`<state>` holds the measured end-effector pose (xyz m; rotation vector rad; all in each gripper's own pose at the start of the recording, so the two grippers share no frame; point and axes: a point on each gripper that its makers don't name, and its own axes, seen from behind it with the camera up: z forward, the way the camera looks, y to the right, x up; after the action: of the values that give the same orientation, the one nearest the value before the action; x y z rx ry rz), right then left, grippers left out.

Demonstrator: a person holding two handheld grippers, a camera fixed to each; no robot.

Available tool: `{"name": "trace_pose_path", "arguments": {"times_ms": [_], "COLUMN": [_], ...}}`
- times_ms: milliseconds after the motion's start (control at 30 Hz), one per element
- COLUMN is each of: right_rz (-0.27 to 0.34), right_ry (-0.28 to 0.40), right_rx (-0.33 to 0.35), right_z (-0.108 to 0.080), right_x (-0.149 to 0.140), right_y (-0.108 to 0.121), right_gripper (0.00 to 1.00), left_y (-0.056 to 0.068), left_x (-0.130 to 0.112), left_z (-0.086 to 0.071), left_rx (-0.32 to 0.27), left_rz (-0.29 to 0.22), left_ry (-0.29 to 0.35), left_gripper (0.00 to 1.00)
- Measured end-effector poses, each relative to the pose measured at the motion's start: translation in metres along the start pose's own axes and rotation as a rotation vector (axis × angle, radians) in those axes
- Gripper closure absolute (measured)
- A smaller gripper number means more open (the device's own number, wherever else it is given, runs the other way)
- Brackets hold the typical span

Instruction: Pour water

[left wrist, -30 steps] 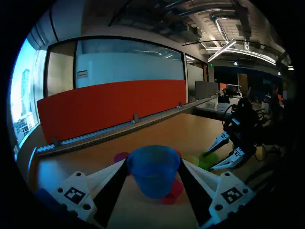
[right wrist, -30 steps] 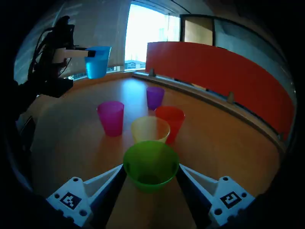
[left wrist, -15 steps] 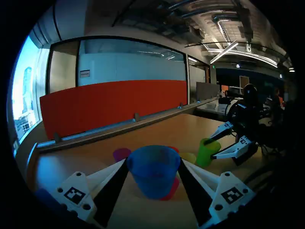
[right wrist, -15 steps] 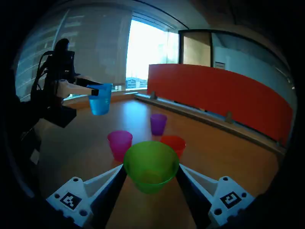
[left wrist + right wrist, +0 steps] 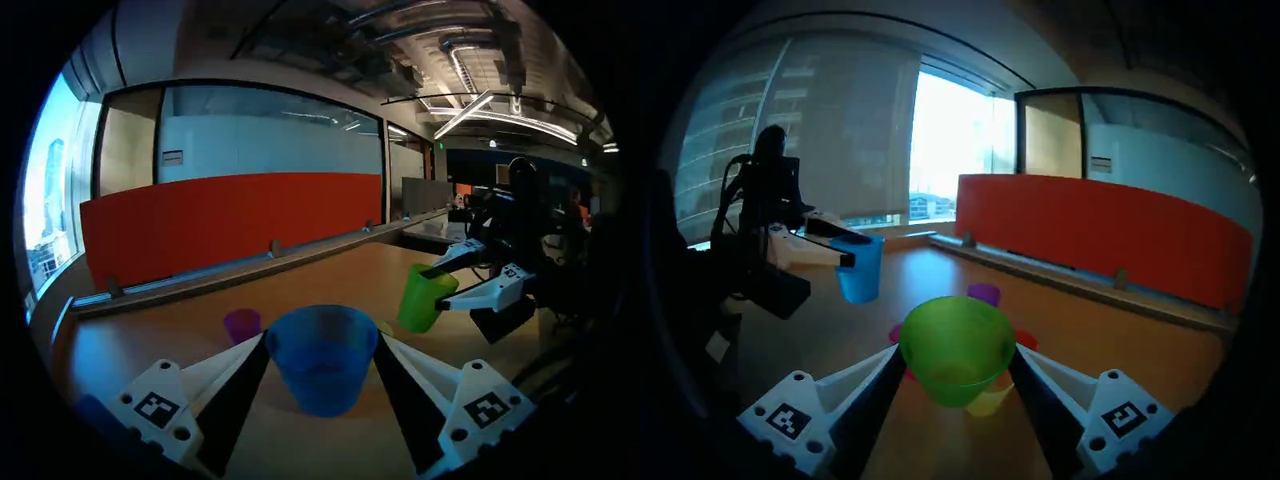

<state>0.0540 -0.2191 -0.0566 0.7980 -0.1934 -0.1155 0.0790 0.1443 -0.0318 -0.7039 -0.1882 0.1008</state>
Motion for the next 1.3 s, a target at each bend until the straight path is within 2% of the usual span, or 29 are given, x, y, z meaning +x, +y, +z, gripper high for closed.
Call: {"name": "trace_pose_path", "arguments": {"times_ms": [233,467,1000,1300], "right_rz": [-0.026,-0.034,-0.007,-0.001], "right_ry": [0.033,0.063,0.128,0.161], "right_rx": [0.006,0.012,0.043,0.046], "right_z": [-0.002,-0.001,0.009,0.012], "right_x": [0.017,0.028,0.043,0.052], "right_y": [-0.008,-0.016,-0.029,-0.031], "right_gripper": [0.10,0.09,0.09,0.09], "left_y": [0.009,0.013,0.028,0.031], "left_x": [-0.001,-0.001,-0.006,-0.007], "left_z": [-0.004,-0.009,-0.010,-0.009], "left_rx": [-0.011,-0.017,-0.055,-0.061], "left_rz": [-0.009,-0.014,-0.018,-0.027], "left_ry": [0.012,0.018,0.027,0.032], "left_gripper": [0.12,0.12,0.12,0.12]}}
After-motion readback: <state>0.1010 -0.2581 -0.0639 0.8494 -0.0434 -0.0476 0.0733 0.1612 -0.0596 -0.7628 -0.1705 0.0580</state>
